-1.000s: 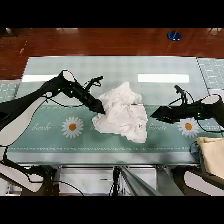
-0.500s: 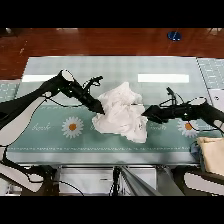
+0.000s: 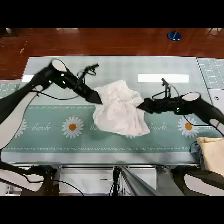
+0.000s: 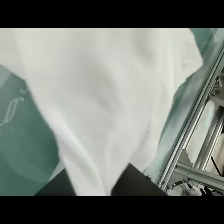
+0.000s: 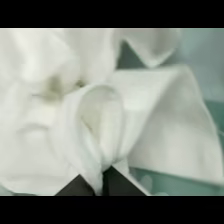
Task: Fold the shirts.
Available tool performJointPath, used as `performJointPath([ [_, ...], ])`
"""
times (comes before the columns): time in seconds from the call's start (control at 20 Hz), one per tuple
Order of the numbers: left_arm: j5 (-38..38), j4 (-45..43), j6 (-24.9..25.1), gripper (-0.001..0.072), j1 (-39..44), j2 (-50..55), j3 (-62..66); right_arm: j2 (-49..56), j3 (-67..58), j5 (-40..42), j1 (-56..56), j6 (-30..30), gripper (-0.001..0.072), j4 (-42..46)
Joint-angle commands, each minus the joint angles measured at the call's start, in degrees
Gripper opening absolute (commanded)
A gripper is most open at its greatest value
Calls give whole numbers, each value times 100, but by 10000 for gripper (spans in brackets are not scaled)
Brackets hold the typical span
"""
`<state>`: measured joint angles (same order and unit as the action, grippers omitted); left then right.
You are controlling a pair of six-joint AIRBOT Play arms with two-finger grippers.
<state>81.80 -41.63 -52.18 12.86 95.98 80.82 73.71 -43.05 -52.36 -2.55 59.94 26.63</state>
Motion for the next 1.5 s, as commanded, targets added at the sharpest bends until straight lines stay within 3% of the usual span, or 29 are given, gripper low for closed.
performJointPath([
  [0.0,184,9,-293,29,-522,-745,1049,-1082,-817,-507,507,-81,25,-295],
  [0.3,136,9,-1429,29,-1856,-2608,2815,-2712,-2994,-533,1635,356,24,-297],
  [0.55,-509,4,-1567,29,-2376,-4347,3038,-3298,-4164,-619,2234,1228,24,-61],
  [0.7,-682,-186,-1611,29,-2391,-5189,3038,-3456,-4798,-992,2319,1746,24,55],
  [0.75,-662,-409,-1829,29,-2391,-5455,3038,-3495,-5036,-1226,2319,1996,24,234],
  [0.9,-98,-953,-2524,30,-2391,-6054,3036,-3600,-5624,-2293,2319,2817,24,872],
  [1.1,1690,-1161,-3713,28,-2393,-6413,3027,-3729,-5890,-4310,2319,3622,24,1633],
  [1.2,2382,-1152,-4170,28,-2457,-6430,2855,-3729,-5821,-5372,2319,3729,24,2260],
  [1.3,2371,-866,-4319,28,-2474,-6634,2197,-3877,-5429,-5381,2304,3676,24,2677],
  [1.45,2223,-844,-4142,28,-2474,-7005,348,-4116,-4017,-4977,2302,3484,23,2809],
])
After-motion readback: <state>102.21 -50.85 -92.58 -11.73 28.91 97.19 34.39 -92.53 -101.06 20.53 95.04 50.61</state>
